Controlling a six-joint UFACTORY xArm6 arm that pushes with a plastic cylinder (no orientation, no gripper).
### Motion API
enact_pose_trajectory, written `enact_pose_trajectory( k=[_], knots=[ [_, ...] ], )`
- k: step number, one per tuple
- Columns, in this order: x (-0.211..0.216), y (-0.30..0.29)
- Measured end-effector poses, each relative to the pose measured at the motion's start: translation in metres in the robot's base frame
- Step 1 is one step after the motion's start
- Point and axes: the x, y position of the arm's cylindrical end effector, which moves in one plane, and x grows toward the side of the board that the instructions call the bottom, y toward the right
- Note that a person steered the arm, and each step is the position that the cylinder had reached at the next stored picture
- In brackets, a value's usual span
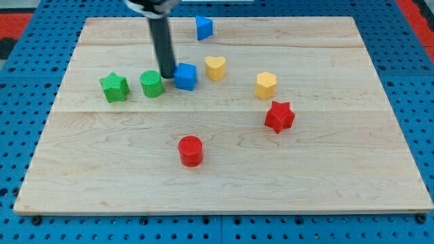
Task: Push the blue cube below the green star
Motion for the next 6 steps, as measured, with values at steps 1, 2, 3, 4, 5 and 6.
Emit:
enact_pose_trajectory(
  k=[1,2,3,4,5,6],
  knots=[
    [-0.003,0.013],
    [-0.012,0.035],
    [-0.015,0.049],
    [-0.026,0.05],
    [-0.031,0.053],
    [-0.03,0.077]
  ],
)
